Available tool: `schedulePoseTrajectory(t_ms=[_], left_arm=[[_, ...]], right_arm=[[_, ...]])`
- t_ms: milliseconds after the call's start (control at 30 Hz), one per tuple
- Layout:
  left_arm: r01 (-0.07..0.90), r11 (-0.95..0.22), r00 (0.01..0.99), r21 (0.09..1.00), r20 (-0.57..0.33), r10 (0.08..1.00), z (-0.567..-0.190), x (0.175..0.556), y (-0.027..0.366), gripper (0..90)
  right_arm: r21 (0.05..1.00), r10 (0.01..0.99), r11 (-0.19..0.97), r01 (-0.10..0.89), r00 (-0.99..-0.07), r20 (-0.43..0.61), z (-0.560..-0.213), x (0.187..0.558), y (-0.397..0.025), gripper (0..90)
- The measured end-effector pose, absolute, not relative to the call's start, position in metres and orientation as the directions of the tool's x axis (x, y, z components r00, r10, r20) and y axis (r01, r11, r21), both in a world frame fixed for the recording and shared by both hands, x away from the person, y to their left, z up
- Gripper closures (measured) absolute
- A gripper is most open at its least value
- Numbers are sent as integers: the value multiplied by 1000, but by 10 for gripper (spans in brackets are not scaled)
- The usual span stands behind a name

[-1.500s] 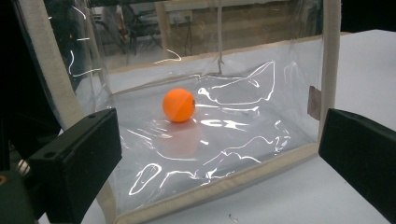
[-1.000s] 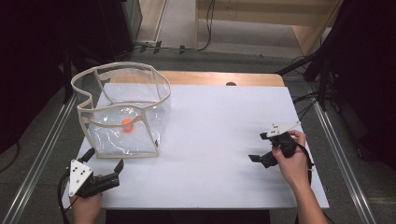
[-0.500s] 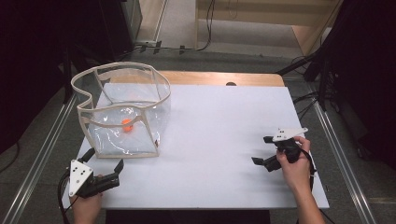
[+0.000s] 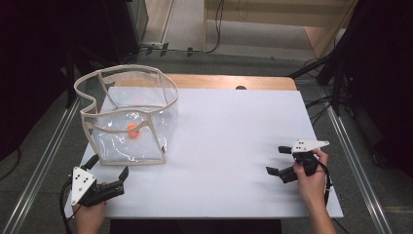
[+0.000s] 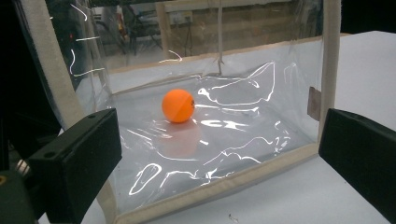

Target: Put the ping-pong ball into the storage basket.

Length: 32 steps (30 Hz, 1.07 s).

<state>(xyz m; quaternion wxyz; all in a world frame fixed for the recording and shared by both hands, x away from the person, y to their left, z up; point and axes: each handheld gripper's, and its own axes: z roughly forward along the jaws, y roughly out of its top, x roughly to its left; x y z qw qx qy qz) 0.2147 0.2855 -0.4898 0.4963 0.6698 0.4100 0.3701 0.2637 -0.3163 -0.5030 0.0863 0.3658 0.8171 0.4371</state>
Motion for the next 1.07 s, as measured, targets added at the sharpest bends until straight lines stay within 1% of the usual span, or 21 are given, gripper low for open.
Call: schedulePoseTrajectory(t_ms=[167,267,500,633,833,900,1067], left_arm=[[185,-169,389,968,86,917,-490,216,286,0],[187,-164,391,969,80,917,-490,216,286,0],[187,-158,380,969,77,922,-490,215,286,0],[177,-151,372,973,76,925,-490,213,287,0],[158,-161,379,974,90,921,-490,211,287,0],[149,-165,389,975,95,916,-491,210,288,0],[137,-149,379,979,87,921,-491,208,289,0]], right_arm=[[803,672,319,504,-718,183,-506,258,-326,0],[820,674,310,482,-719,168,-505,254,-335,0],[882,679,176,437,-702,213,-506,237,-364,0],[899,679,131,417,-699,225,-509,231,-369,0],[920,679,108,378,-704,209,-509,226,-363,0],[918,684,112,379,-700,205,-511,224,-361,0],[908,700,120,402,-683,210,-520,217,-359,0]])
